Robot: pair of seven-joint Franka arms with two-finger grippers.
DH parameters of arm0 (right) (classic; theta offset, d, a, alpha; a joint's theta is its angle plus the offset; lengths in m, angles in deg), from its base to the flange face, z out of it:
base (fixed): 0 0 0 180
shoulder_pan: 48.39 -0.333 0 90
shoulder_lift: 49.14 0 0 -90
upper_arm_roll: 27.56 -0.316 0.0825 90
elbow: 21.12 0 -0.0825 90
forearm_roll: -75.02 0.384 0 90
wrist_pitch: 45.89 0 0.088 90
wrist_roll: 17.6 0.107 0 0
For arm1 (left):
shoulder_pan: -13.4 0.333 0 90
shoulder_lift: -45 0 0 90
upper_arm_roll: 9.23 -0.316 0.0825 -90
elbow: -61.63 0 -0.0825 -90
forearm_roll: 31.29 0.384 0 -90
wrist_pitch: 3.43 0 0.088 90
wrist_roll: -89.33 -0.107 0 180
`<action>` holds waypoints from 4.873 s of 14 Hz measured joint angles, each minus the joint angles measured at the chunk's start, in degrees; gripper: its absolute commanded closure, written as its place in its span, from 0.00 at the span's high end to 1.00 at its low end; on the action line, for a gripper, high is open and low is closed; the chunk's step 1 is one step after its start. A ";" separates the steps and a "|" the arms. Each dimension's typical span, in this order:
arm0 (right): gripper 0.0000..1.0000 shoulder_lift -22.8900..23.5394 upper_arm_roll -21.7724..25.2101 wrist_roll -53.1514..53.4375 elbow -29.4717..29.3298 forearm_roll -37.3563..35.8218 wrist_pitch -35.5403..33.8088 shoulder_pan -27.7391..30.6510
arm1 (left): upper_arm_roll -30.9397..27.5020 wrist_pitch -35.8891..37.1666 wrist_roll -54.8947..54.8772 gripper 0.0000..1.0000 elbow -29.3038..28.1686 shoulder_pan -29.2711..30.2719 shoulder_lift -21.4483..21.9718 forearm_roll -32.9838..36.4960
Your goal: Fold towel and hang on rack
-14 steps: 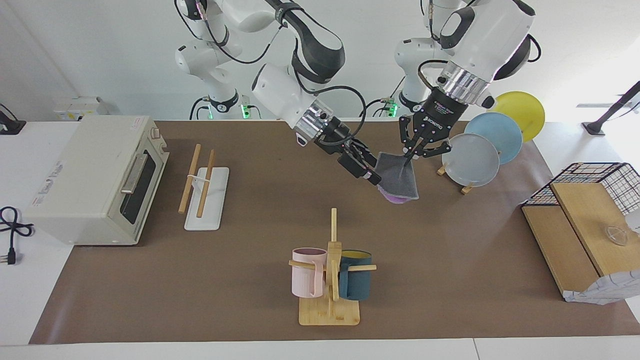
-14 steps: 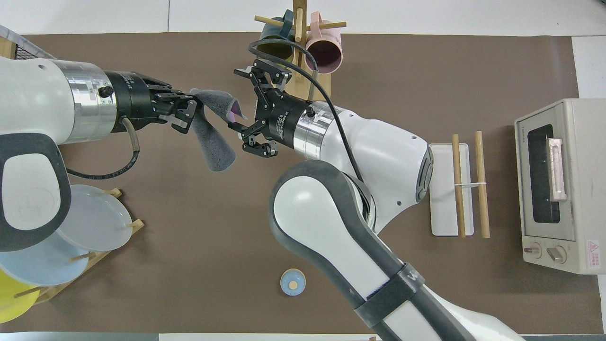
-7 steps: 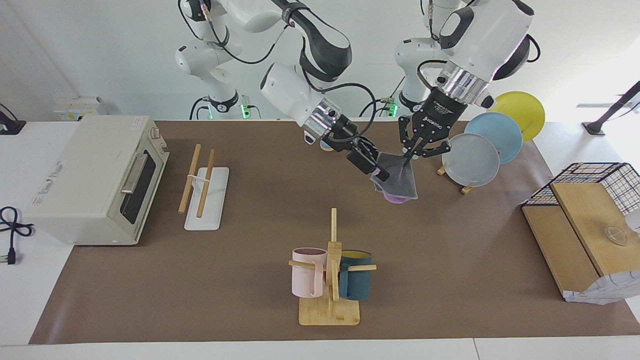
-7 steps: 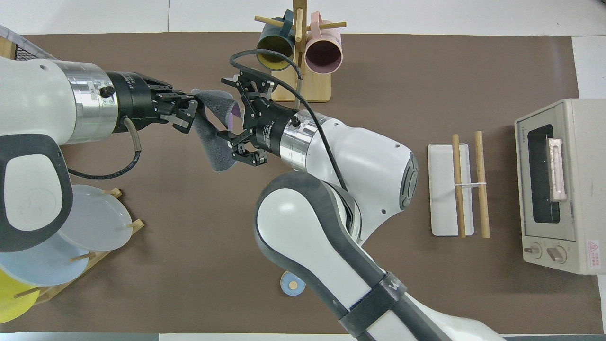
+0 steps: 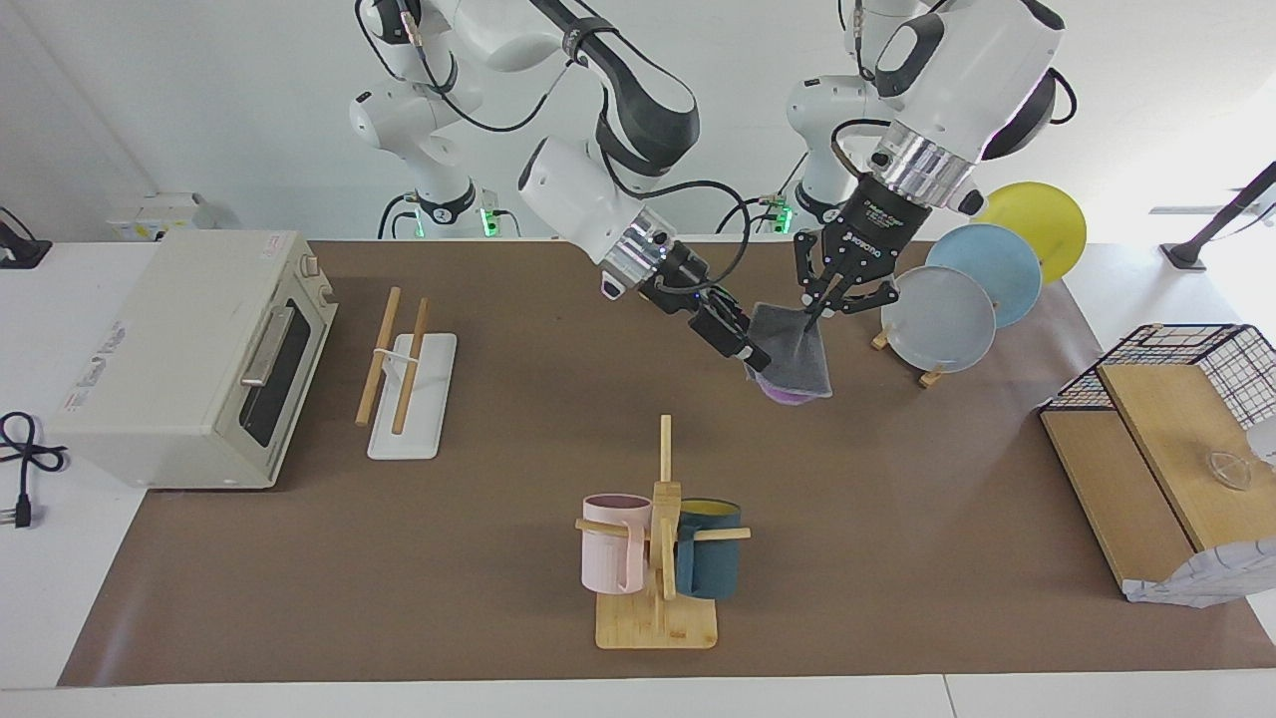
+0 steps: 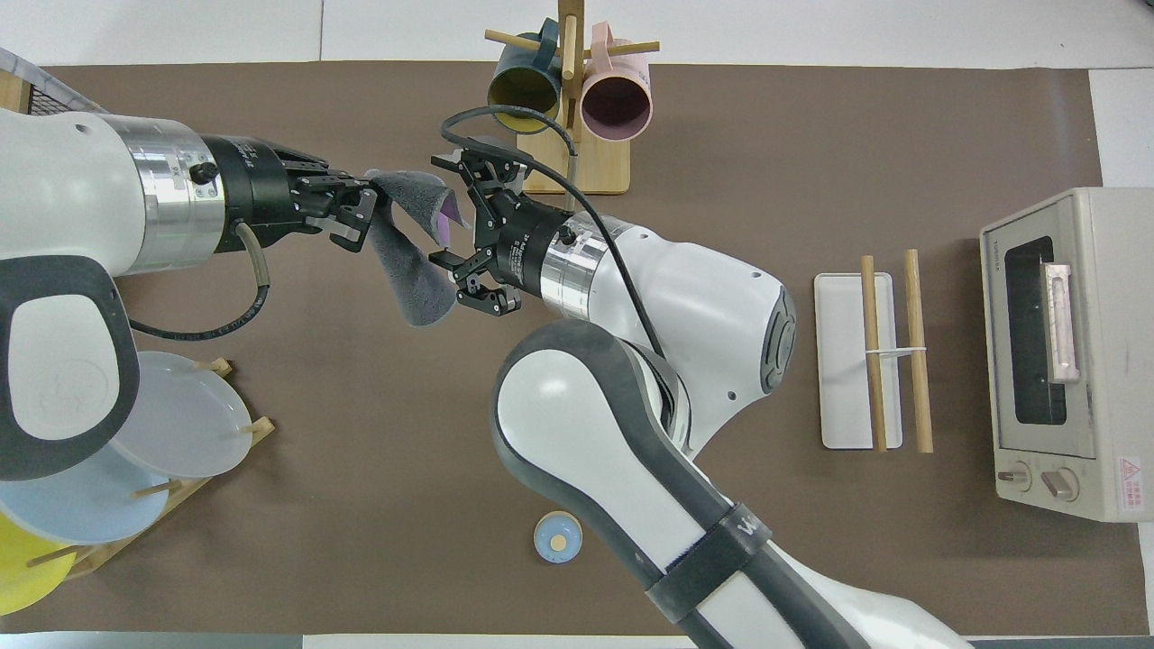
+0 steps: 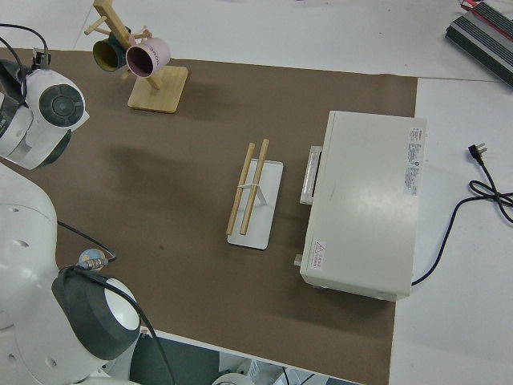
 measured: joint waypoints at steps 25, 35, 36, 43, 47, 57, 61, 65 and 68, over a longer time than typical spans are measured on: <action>0.00 -0.21 0.72 -7.96 -0.03 -14.35 -12.22 3.82 | -0.10 -0.10 -0.21 1.00 -2.75 -1.34 1.59 0.02; 0.00 -4.46 1.15 -19.35 1.11 -44.06 -39.70 12.76 | -0.92 -0.11 -13.29 1.00 -6.93 2.07 3.48 0.05; 0.00 -4.94 1.21 -21.34 1.61 -45.09 -41.93 14.78 | -1.01 -0.11 -15.75 1.00 -7.35 2.97 3.65 0.05; 0.00 -8.26 1.40 -39.02 4.79 -46.09 -58.29 31.36 | -1.29 -0.11 -34.48 1.00 -10.27 9.50 4.95 0.06; 0.00 -12.77 1.41 -48.43 9.73 -50.42 -62.50 38.88 | -1.33 0.01 -47.65 1.00 -11.97 12.60 5.72 0.06; 0.00 -15.22 1.40 -65.96 14.87 -58.56 -60.59 48.36 | -1.46 2.11 -92.90 1.00 -13.98 19.25 5.78 0.06; 0.00 -15.22 1.38 -68.97 15.24 -59.67 -59.03 49.80 | -1.46 3.54 -107.34 1.00 -13.98 19.83 5.78 2.45; 0.00 -15.27 1.37 -70.07 16.93 -59.94 -56.51 50.52 | -1.40 5.96 -120.28 1.00 -13.45 19.82 5.80 8.31; 0.05 -15.49 1.37 -70.70 18.29 -59.98 -55.77 50.89 | -1.47 9.58 -127.75 1.00 -12.05 19.65 5.79 12.77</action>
